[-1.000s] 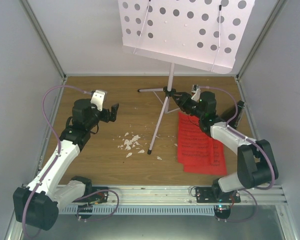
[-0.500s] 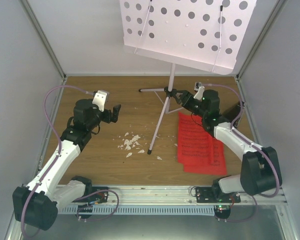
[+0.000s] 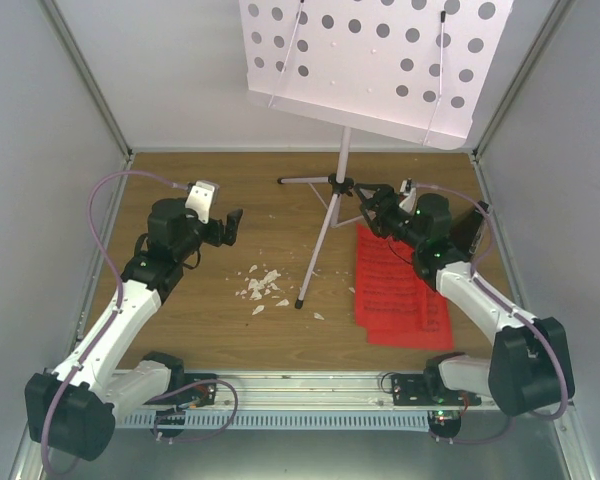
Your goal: Pack up the instrument practice props
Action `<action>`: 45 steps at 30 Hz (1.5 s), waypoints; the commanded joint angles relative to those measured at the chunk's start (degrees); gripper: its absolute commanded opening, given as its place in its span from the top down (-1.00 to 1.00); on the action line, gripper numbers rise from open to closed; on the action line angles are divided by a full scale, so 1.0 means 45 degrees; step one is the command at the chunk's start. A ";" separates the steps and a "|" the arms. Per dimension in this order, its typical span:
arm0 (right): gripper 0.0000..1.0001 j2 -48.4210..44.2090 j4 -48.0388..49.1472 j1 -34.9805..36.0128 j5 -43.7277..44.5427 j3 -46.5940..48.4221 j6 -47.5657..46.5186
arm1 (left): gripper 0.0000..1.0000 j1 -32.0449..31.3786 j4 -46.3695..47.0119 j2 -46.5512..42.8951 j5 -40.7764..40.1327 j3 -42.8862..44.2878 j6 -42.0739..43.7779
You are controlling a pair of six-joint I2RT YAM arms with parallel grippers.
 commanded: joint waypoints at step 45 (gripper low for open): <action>0.80 0.2449 0.0694 0.0002 -0.0582 0.1304 0.1510 | -0.98 -0.0103 0.0290 0.0026 0.0014 0.0506 0.0019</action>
